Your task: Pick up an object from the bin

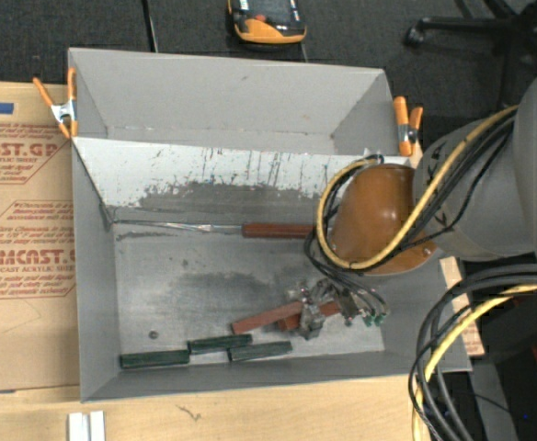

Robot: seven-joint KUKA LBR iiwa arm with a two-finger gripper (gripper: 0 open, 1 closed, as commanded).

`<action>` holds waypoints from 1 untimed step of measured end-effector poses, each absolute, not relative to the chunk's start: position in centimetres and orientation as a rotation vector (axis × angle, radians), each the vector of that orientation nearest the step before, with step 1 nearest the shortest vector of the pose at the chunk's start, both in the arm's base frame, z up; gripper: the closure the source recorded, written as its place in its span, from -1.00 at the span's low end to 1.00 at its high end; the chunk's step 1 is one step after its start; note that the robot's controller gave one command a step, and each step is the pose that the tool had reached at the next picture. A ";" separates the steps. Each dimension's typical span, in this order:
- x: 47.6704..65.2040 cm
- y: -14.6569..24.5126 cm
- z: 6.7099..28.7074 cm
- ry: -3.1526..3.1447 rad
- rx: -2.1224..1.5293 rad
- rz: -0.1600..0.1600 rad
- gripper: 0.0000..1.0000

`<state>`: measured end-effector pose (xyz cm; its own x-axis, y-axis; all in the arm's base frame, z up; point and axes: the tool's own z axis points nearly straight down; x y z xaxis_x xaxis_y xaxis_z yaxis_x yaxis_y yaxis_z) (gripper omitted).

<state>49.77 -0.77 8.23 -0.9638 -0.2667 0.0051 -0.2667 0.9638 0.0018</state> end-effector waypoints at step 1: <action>49.8 -0.8 9.4 -3.110 0.422 -0.001 1.00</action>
Offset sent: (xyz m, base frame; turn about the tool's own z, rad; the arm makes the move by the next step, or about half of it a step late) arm 0.0000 0.0000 0.0528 0.0000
